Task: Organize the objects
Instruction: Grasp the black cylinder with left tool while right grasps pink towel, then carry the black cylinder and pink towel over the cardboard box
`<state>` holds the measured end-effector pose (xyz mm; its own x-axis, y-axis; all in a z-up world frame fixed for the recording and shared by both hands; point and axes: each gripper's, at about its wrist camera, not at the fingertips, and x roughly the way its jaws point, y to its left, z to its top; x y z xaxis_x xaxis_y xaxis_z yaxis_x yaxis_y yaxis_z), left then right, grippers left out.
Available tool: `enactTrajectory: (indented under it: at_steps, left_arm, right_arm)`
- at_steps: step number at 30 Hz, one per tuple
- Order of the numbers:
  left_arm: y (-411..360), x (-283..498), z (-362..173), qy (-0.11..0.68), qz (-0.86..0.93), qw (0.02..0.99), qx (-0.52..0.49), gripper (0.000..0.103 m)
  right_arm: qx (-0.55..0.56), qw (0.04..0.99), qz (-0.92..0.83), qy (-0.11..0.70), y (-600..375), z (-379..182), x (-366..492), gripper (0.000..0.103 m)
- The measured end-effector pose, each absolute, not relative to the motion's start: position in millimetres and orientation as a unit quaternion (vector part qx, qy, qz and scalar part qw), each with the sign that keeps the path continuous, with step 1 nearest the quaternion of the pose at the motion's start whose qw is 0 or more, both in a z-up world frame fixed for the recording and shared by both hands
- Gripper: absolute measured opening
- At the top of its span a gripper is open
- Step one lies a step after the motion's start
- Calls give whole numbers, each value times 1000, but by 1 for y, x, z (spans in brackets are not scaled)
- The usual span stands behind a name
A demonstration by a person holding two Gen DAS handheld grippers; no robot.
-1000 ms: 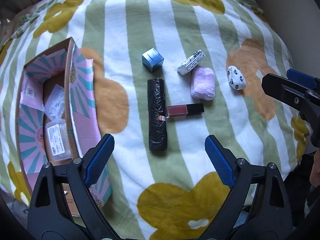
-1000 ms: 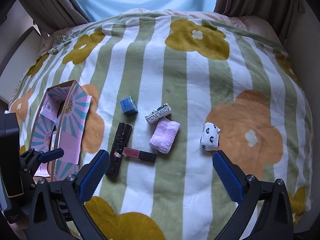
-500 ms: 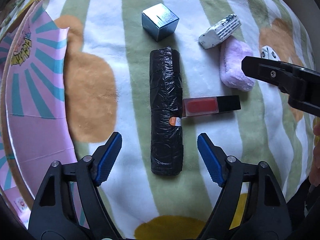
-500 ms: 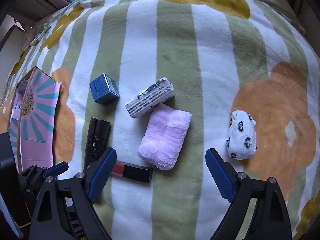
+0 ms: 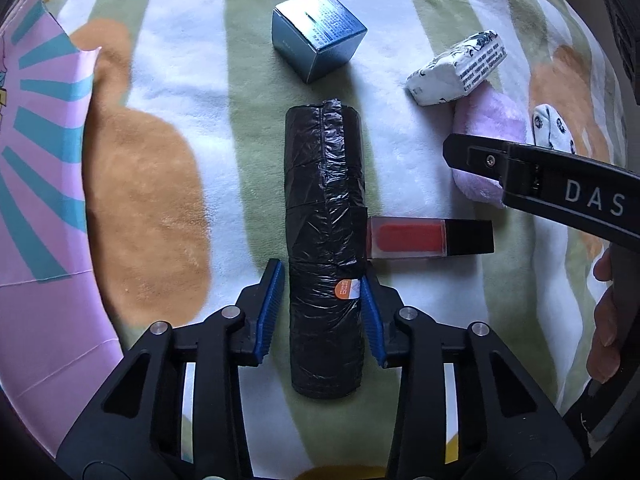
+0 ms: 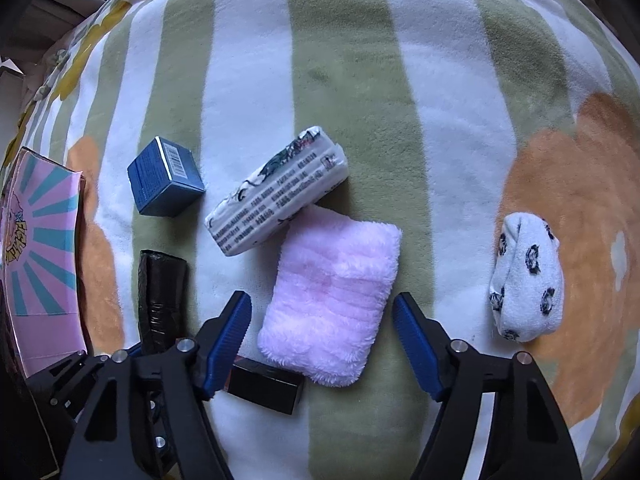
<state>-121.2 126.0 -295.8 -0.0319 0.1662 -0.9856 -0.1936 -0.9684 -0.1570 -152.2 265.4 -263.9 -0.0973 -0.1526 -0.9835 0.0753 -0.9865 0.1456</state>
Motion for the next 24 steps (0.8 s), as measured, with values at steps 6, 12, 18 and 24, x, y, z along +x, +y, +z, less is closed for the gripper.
enactTrajectory:
  at_steps: [6,12,18,24]
  left_arm:
    - [122,-124,-294,-6,719,127,-683,28]
    - [114,-128,-283,-25,729,121,-673,28]
    - [110,-132,-261,-36,741,122,-659,28]
    - [103,-124,-221,-44,761,121,-636,28]
  right_arm:
    - [674,70,-735,-36,273,-266,-148,46]
    - [670,67,-738,-50,286,-254,-141,45]
    - [660,70,-746,-53,297,-231,-132,45]
    - [642,78,-761,-50,310,-189,-120,45]
